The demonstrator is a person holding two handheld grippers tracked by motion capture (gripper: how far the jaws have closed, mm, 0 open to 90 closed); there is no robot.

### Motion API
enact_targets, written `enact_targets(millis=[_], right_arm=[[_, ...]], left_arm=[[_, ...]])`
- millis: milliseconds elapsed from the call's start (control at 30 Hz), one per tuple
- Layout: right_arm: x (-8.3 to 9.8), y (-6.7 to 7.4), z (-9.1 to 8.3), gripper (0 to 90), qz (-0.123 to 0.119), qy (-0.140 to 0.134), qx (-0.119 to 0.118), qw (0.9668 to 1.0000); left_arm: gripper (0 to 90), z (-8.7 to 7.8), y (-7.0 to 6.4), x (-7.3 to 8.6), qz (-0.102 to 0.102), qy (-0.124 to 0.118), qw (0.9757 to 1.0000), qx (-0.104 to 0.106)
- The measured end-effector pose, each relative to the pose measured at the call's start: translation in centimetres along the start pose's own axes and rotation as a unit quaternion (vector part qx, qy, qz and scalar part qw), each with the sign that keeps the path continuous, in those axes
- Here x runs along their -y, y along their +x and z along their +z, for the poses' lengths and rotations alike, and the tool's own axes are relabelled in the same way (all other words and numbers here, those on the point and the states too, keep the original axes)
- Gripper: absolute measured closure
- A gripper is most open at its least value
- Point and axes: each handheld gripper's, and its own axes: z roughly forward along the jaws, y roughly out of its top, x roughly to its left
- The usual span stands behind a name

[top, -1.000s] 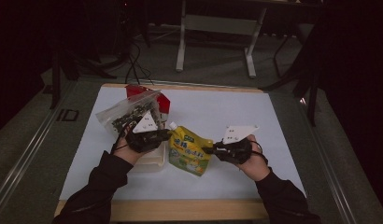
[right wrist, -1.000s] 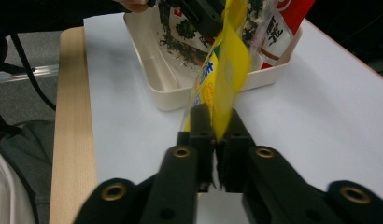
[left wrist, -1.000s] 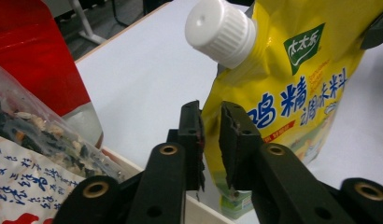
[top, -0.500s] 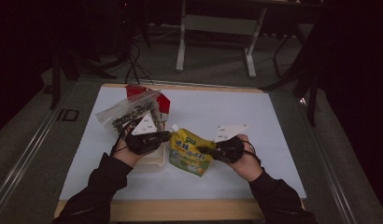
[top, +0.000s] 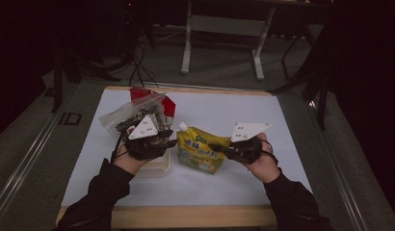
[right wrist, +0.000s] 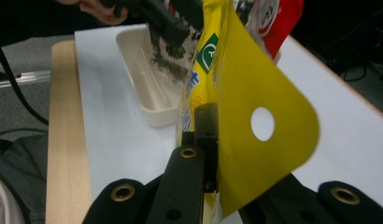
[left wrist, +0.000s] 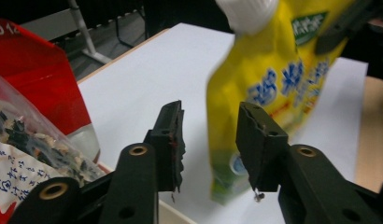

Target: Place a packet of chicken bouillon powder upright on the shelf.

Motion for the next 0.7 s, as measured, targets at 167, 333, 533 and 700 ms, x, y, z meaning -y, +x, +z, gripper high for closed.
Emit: enact_targets(millis=[167, 333, 533, 700], right_arm=[[-1.0, -0.5, -1.2, 90.0, -0.008, -0.008, 0.011, 0.9999], [-1.8, -1.0, -1.6, 90.0, -0.009, -0.018, 0.010, 0.9997], [-2.8, -1.0, -1.4, 90.0, -0.020, -0.025, 0.005, 0.9995], [-4.1, -0.8, -0.8, 90.0, -0.034, -0.030, -0.003, 0.9990]], left_arm=[[51.9, -1.2, -1.1, -0.2, 0.002, -0.008, 1.0000, 0.003], [46.1, -2.0, -2.4, 0.6, -0.013, -0.013, 0.9997, 0.019], [34.1, -2.8, -4.2, 1.8, -0.012, -0.015, 0.9995, 0.027], [22.5, -4.0, -5.5, 3.3, -0.029, -0.018, 0.9988, 0.034]])
